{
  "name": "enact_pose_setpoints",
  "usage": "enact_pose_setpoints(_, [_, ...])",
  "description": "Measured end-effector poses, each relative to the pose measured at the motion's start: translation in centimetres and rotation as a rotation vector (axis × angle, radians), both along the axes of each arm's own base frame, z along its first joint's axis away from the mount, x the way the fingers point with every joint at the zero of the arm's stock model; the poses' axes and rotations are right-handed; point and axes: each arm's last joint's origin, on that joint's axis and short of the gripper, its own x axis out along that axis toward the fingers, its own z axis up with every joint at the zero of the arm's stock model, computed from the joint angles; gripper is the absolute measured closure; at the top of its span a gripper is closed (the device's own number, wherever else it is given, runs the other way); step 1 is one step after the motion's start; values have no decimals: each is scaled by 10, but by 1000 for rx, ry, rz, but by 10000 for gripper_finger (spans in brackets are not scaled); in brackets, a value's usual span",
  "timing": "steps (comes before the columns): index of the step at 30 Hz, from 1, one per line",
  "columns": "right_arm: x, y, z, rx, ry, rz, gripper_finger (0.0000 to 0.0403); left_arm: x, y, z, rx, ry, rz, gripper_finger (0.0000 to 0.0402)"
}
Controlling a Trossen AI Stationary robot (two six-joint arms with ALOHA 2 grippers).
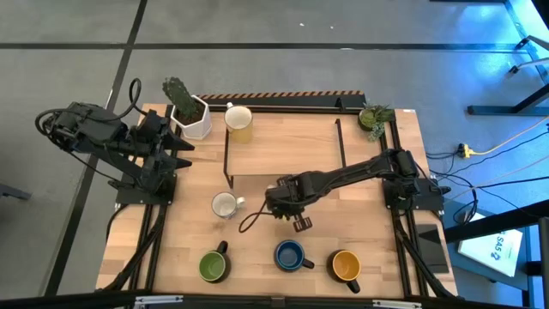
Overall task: Place coffee mugs
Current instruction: Put the right white and blue patterned cup on the shelf aligned with the other yellow cup
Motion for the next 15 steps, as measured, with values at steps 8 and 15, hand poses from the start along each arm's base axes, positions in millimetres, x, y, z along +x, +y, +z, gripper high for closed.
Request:
enact_pose_setpoints(8, [5, 9, 70, 67, -111, 133, 396, 0, 0, 0, 0, 0, 0, 139])
enact_pose_setpoints(15, [0, -10, 138, -80, -268, 209, 398, 0, 0, 0, 0, 0, -1, 139])
